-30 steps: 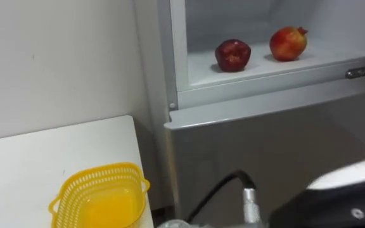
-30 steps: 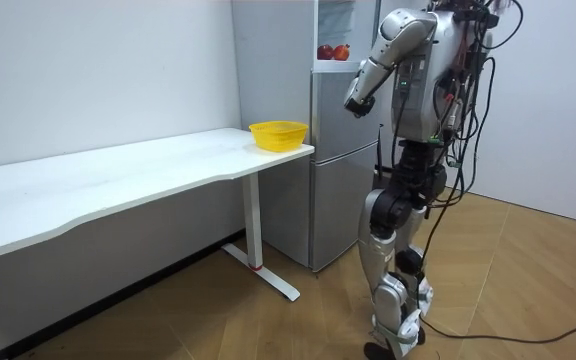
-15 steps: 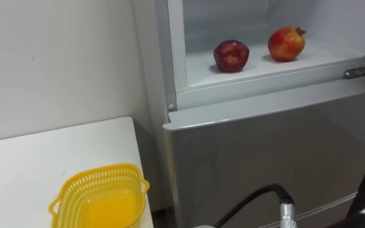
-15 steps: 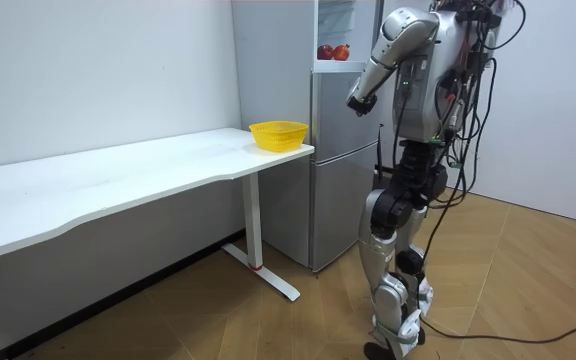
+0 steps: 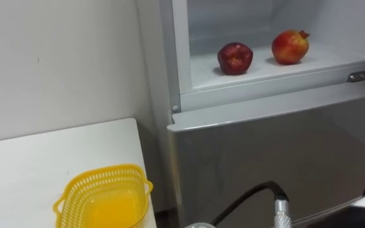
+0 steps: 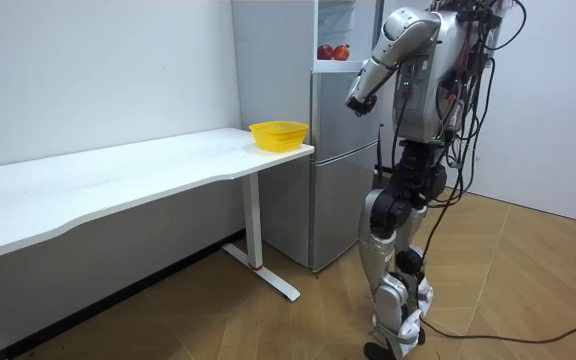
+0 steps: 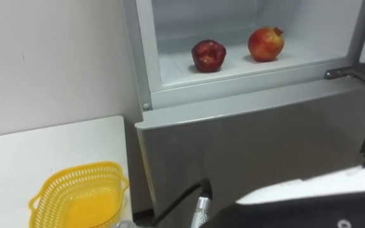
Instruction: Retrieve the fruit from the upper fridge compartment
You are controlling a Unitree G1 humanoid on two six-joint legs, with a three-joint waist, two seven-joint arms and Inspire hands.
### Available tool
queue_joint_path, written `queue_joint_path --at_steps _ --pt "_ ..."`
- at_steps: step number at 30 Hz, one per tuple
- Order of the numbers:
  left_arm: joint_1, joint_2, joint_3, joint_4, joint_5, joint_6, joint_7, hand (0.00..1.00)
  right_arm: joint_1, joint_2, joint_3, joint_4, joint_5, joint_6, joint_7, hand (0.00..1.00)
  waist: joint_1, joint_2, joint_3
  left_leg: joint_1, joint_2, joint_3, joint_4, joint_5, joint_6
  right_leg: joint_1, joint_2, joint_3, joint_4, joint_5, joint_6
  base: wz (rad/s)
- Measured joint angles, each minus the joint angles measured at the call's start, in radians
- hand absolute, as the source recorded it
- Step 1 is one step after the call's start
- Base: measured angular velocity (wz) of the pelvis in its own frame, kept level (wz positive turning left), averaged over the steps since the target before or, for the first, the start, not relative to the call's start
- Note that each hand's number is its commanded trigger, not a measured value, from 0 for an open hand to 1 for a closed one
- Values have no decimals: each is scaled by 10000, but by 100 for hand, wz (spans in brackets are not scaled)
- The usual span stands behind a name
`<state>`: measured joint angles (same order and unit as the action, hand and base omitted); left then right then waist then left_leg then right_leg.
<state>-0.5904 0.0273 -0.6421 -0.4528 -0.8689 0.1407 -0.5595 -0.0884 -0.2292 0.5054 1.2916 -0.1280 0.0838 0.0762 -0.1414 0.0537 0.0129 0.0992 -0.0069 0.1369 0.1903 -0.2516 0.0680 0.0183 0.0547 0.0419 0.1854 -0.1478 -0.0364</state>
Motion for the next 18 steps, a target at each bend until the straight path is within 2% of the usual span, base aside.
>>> queue_joint_path --at_steps 2,4,5,6,7,9,10,11,12,13,16,18 --pt "111 64 307 -59 87 -21 88 0 -2 22 -59 209 48 -1 -12 0 191 -18 11 6 2 7 -11 1 -1 13 13 51 -5 -1 -1 -8" --pt "435 352 853 -414 525 -94 178 0 130 38 -420 271 127 -9 -105 0 470 -22 13 54 3 53 -37 25 -39 16 15 98 2 -2 -4 -9" --pt "822 711 1295 -668 795 -258 370 0 248 41 -665 270 113 -26 -132 0 613 -33 13 81 3 55 -71 37 -56 29 15 95 17 -11 -18 -6" --pt "1022 873 1547 -801 887 -275 461 0 328 41 -781 253 110 -48 -157 0 695 -44 7 90 6 58 -90 42 -65 24 16 74 20 -15 -25 0" --pt "1387 1180 2204 -1087 1173 -281 607 0 479 63 -1090 261 102 -127 -209 0 817 -91 25 118 16 52 -89 46 -70 23 13 1 23 -26 -43 12" --pt "1913 1501 3470 -1446 1866 -499 1276 0 819 147 -1788 443 71 -311 -238 0 1069 -210 13 149 31 -55 -88 48 -74 141 12 -151 -21 -40 -70 22" --pt "2079 1564 3813 -1539 1953 -541 1478 0 900 162 -1974 483 72 -332 -266 0 1177 -244 -3 176 31 -35 -89 48 -74 165 12 -146 -9 -55 -89 6" --pt "2366 1683 4611 -1756 2148 -605 1831 0 1116 183 -2275 472 61 -410 -351 0 1391 -307 -20 206 42 -31 -82 49 -76 192 18 -144 5 -65 -104 0" --pt "2530 1732 5323 -1891 2460 -789 2327 0 1287 234 -2522 466 65 -429 -429 0 1520 -275 -55 279 59 -48 -89 56 -89 252 29 -195 16 -66 -107 0" --pt "2598 1728 5613 -1946 2574 -882 2616 0 1362 264 -2591 470 66 -429 -438 0 1575 -318 -31 318 68 -60 -97 57 -90 308 36 -213 1 -66 -108 11" --pt "2784 1675 6981 -2017 3832 -1365 4009 0 1666 427 -2952 512 49 -459 -514 0 2017 -463 -95 386 92 -230 -102 54 -94 459 77 -219 -43 -69 -117 8" --pt "3014 1677 8024 -2159 4472 -1505 5036 0 1895 442 -3256 382 25 -519 -599 0 2189 -431 -132 535 74 -334 -107 51 -98 652 57 -298 -124 -68 -118 13"
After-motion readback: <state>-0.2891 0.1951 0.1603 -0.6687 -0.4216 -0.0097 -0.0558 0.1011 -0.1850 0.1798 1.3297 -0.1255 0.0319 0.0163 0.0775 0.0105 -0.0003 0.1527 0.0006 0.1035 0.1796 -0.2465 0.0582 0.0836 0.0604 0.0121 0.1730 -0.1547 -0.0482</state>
